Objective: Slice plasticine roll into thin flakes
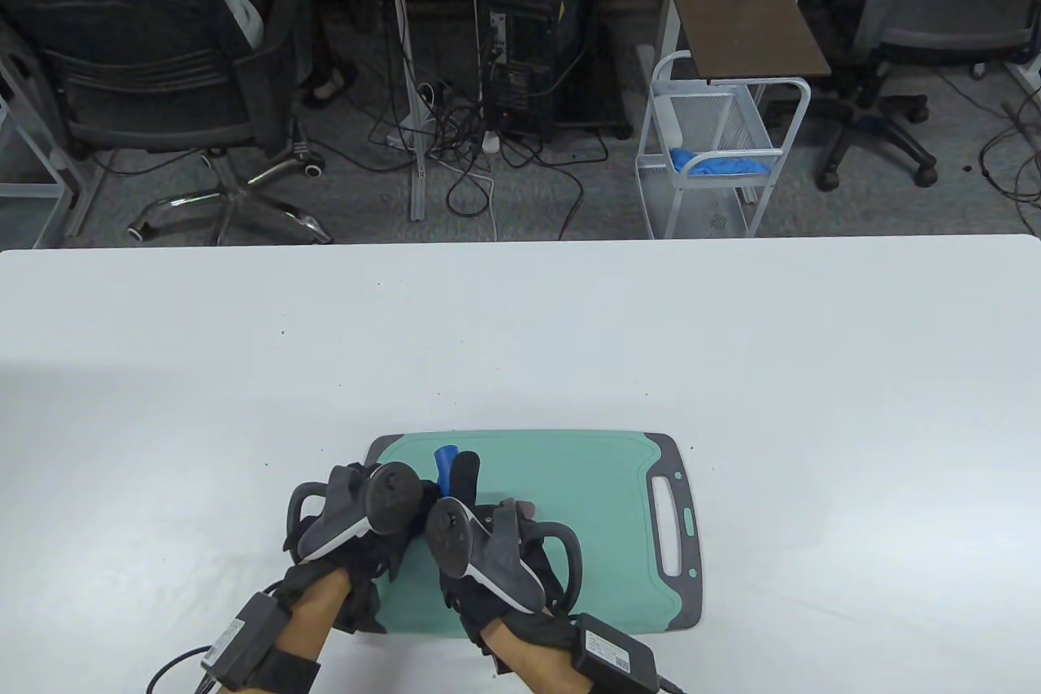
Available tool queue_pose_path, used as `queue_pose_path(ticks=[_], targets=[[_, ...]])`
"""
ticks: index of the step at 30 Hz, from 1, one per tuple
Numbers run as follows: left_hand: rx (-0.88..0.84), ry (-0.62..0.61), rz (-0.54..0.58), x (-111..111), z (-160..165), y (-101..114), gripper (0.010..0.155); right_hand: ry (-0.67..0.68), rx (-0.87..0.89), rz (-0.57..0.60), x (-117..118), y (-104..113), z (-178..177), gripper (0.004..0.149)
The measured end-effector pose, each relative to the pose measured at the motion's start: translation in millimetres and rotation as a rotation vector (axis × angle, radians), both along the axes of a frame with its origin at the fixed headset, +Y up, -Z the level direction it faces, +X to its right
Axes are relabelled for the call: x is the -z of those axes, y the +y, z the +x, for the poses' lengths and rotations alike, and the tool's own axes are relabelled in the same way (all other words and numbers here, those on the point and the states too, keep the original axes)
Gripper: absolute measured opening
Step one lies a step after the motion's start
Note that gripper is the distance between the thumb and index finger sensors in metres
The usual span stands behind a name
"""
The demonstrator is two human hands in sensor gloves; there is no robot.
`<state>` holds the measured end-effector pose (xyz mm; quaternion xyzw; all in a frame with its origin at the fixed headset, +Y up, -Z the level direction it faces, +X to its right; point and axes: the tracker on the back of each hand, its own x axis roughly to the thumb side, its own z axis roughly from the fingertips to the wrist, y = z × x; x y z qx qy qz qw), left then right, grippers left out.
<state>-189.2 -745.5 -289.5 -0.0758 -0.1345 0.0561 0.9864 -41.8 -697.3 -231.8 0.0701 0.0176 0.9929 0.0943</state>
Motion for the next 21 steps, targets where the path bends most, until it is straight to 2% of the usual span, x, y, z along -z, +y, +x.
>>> queue_pose_path(ticks=[6,13,21], targets=[[0.022,0.021,0.013,0,-2,1,0.057,-0.005,0.031,0.024,-4,7,5,0.084],[0.029,0.042,0.015,0,-4,2,0.054,0.004,0.066,0.047,-8,14,5,0.084],[0.001,0.057,0.033,1,-8,2,0.047,0.022,0.059,0.033,-11,10,0,0.084]])
